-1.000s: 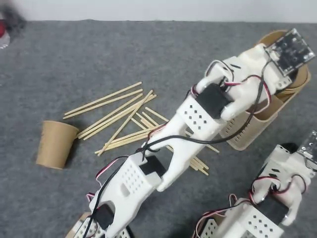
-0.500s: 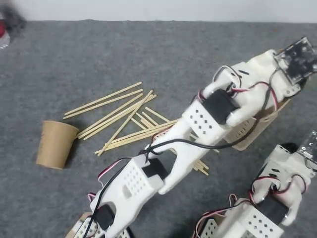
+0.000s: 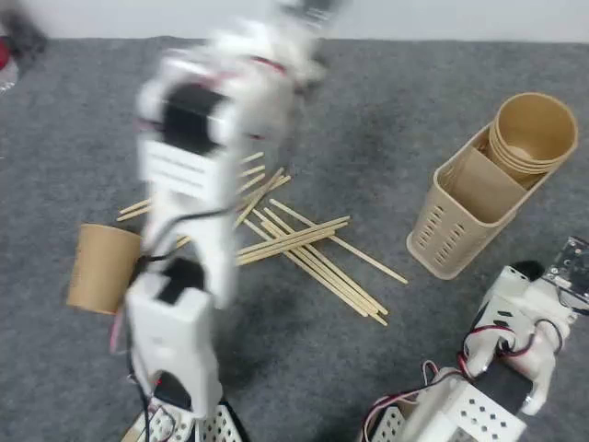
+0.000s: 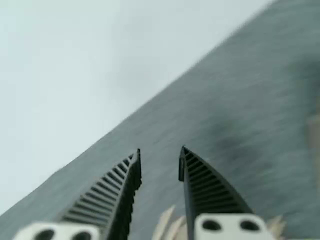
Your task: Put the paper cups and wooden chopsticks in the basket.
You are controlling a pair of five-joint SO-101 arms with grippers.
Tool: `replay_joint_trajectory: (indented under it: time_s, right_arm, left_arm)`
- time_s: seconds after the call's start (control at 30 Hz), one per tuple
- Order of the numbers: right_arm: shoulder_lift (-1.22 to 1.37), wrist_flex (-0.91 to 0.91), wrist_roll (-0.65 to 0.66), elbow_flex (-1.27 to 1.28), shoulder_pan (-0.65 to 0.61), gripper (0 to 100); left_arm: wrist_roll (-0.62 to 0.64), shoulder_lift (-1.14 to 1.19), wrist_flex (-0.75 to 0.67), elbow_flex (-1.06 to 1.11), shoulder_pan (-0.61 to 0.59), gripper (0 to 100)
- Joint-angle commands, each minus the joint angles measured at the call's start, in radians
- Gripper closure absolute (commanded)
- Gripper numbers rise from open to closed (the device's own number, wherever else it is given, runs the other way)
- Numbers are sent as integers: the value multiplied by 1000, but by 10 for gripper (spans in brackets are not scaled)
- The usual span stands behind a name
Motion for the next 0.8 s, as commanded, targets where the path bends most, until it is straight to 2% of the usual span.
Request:
replay_joint_trajectory:
  time_s: [0.0, 0.2, 0.4, 0.6, 0.77]
  right_arm:
    - [-1, -19, -3, -3, -10, 990]
    - [-2, -70, -2, 40, -12, 990]
    - [-2, -71, -2, 46, -13, 990]
    - [-2, -65, 0, 49, -50, 990]
    - [-2, -76, 55, 74, -90, 990]
  left_arm:
    - [-238, -181, 31, 265, -206, 866]
    - [-591, -321, 31, 699, -399, 866]
    - [-987, -345, 31, 1027, -529, 866]
    - [-1264, -344, 29, 1144, -628, 866]
    - [-1399, -341, 29, 1147, -706, 865]
